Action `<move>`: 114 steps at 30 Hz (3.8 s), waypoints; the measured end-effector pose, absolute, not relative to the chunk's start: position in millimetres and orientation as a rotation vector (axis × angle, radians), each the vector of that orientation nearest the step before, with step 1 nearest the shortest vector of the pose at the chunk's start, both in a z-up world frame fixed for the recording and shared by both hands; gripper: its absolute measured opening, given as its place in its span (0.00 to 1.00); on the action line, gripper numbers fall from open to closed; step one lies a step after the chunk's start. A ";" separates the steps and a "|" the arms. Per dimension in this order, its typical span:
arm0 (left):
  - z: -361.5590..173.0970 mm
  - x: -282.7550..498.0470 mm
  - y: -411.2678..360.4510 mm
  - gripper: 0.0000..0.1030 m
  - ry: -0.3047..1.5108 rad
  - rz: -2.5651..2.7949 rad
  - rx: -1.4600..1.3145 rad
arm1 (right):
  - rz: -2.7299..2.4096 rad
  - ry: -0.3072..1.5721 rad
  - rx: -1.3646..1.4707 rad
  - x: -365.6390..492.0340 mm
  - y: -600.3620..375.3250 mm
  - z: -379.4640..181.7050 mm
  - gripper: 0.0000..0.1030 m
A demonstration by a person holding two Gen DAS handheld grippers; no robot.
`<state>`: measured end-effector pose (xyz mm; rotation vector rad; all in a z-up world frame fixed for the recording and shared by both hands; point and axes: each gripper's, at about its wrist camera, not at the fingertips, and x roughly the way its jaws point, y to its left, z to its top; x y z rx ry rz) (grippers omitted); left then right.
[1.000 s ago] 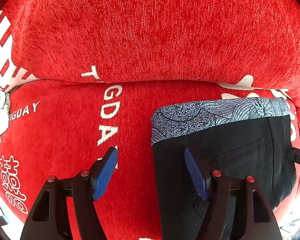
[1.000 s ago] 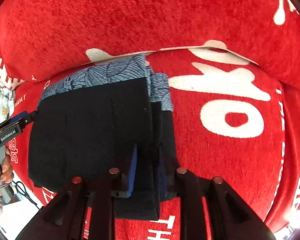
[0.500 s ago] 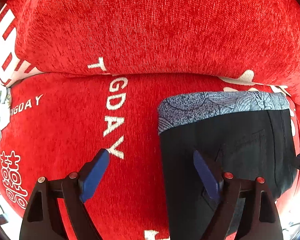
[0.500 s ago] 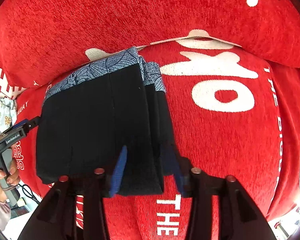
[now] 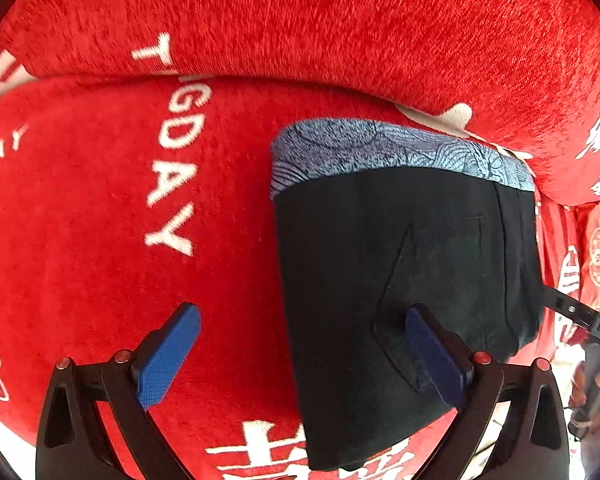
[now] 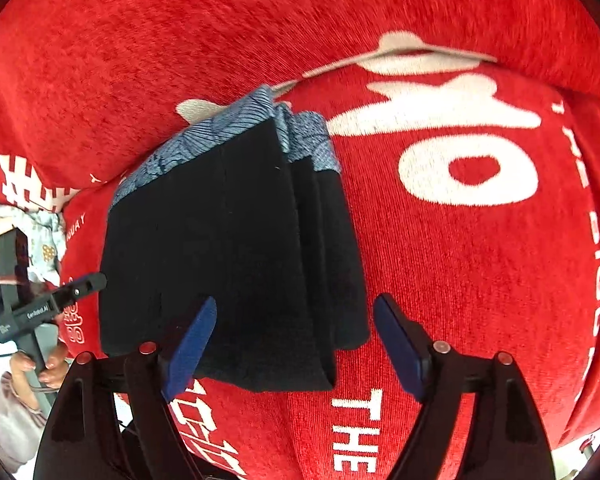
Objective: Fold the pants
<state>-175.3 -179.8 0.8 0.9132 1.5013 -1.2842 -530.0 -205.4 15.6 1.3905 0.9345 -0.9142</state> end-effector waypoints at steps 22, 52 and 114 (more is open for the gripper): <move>-45.6 -215.0 -201.2 1.00 1.690 -1.413 0.832 | -0.591 0.792 1.574 -537.5 -247.8 -56.0 0.83; 45.3 -166.1 -97.1 0.61 1.558 -1.380 0.768 | -0.501 0.677 1.625 -488.7 -152.8 22.6 0.40; 167.6 -153.4 21.7 1.00 1.129 -1.122 1.063 | -1.033 1.159 1.193 -355.1 -20.4 168.2 1.00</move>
